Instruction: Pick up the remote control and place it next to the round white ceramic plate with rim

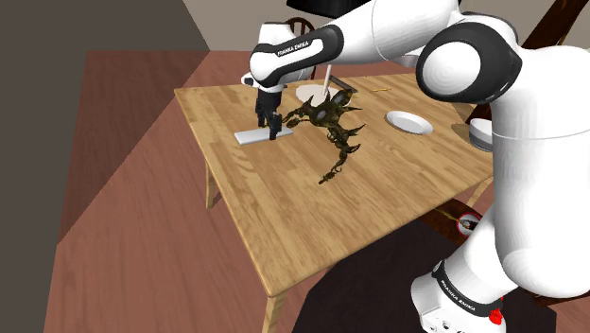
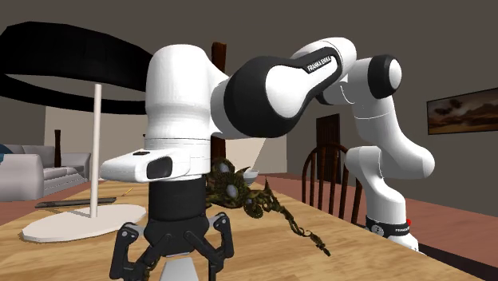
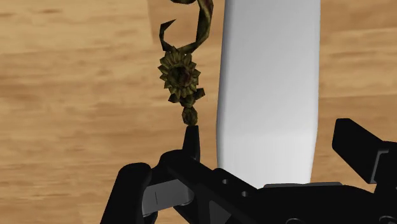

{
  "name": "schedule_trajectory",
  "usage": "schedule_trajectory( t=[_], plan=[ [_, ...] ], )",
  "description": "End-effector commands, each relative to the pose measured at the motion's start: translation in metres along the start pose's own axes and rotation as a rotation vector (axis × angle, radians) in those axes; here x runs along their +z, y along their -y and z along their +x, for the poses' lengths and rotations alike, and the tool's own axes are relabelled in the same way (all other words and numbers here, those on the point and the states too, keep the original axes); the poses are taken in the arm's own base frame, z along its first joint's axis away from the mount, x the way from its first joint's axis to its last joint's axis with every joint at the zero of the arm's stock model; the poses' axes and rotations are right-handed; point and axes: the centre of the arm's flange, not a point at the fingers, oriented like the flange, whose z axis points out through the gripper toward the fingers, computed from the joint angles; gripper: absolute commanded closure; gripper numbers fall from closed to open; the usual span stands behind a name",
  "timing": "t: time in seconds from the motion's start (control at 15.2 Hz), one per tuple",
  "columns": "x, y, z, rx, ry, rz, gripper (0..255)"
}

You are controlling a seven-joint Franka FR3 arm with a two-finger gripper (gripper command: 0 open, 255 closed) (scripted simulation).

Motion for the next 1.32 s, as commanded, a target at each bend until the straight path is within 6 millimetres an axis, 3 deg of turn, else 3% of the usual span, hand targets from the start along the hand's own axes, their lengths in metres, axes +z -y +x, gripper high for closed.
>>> schedule_trajectory(
  t=[0.0, 0.4, 0.46, 1.06, 1.25],
  plan=[
    [0.004, 0.0, 0.0, 0.001, 0.001, 0.002, 0],
    [0.004, 0.0, 0.0, 0.001, 0.001, 0.002, 0],
    [0.004, 0.0, 0.0, 0.001, 0.001, 0.002, 255],
    [0.004, 0.0, 0.0, 0.001, 0.001, 0.002, 255],
    [-0.012, 0.0, 0.0, 0.001, 0.001, 0.002, 255]
  ],
)
